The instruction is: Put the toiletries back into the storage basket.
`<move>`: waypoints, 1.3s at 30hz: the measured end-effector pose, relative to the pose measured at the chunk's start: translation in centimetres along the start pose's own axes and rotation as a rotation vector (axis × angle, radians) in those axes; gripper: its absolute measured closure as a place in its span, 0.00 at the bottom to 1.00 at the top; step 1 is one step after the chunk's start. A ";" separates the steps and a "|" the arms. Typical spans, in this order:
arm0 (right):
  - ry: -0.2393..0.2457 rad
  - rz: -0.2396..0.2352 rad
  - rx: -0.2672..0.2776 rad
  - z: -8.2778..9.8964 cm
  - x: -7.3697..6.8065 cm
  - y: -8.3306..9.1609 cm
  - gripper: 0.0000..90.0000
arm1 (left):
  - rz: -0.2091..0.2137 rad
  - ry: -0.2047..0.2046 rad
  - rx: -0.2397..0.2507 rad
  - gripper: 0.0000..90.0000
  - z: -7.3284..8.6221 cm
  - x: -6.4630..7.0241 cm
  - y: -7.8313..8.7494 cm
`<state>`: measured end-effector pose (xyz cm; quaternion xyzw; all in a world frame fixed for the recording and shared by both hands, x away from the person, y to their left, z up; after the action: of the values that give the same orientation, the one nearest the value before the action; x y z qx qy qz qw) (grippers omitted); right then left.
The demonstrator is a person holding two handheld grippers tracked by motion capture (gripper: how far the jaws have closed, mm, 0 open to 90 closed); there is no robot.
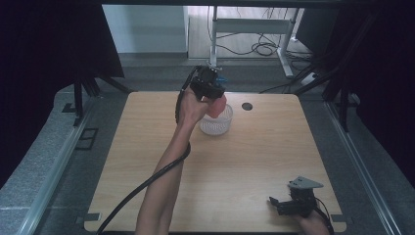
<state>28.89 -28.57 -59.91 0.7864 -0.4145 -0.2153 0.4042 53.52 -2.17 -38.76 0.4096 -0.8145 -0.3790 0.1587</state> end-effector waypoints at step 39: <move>0.012 -0.009 0.000 0.0 -0.3 0.0 0.00 | -0.010 0.049 -0.029 0.58 2.2 0.4 -5.2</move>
<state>28.68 -28.30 -59.92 0.7895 -0.4088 -0.2122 0.4055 54.85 -3.31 -44.14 0.4205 -0.8027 -0.3813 0.1829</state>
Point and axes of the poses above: each handheld gripper's, and its own axes: y roughly backward along the jaws, z roughly out of its underside, x roughly to its right, the point moved 8 cm from there along -y, roughly forward along the jaws, and after that the axes turned 9 degrees about -x, right-handed, at the moved point
